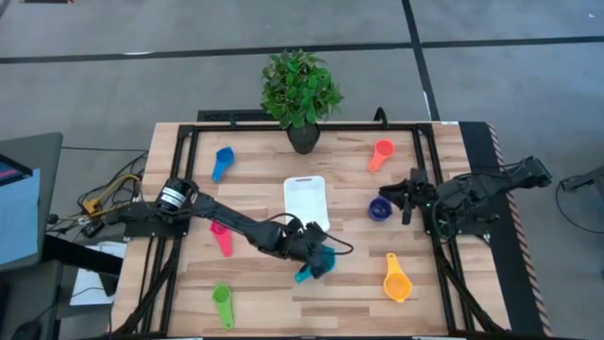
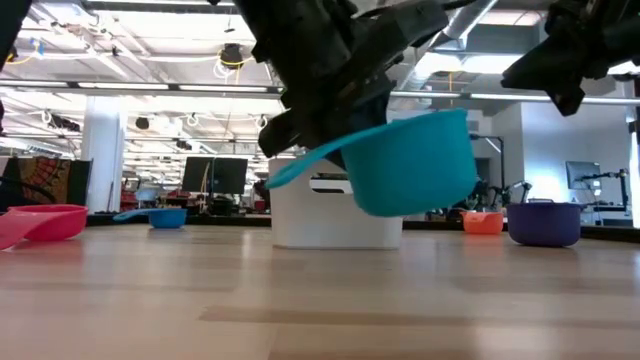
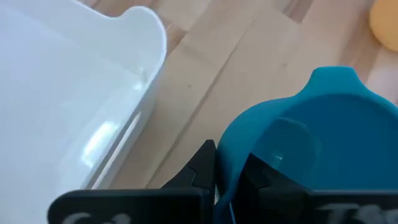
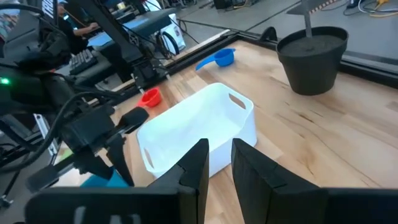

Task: Nest measuring cups in basket
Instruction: Prepare the light blue measuring cup

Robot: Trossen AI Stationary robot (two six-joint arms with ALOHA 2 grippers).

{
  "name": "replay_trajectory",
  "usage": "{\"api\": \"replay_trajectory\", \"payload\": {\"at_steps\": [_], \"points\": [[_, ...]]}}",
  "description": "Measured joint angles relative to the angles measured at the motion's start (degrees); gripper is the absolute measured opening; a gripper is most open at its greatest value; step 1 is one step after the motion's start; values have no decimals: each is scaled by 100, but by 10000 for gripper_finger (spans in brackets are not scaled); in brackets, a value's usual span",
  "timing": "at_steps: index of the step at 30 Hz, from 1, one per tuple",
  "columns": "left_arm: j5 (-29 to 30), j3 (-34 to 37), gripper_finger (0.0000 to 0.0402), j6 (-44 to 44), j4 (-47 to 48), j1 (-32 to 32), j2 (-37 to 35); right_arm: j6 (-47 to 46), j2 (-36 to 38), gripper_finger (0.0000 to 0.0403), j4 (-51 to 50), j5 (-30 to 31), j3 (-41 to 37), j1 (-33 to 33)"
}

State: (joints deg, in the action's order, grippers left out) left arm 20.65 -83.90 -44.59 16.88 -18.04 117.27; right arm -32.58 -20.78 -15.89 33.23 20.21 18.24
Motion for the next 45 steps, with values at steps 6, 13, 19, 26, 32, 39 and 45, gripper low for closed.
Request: {"api": "replay_trajectory", "payload": {"at_steps": [6,13,19,26,32,39,45], "points": [[-55,0,13,82,-303,88,-112,-43,-106,93,200,-13,2,0],[246,-2,9,76,-1260,-132,-99,-1210,-406,93,22,-784,9,45],[671,-2,7,-69,-1120,-635,-98,-2113,-1227,85,-673,-978,319,438],[902,0,8,-780,-608,-1021,-93,-2652,-2442,66,-2324,-1121,1458,1129],[897,0,8,-1008,-266,-943,-91,-2170,-3284,65,-3260,-1376,2290,1729],[169,7,9,-1195,-351,-677,331,-962,-4175,65,-3050,-2017,2616,2174],[-578,-2,12,-1239,-410,-658,539,-634,-5343,65,-3258,-2802,2946,2494]]}}
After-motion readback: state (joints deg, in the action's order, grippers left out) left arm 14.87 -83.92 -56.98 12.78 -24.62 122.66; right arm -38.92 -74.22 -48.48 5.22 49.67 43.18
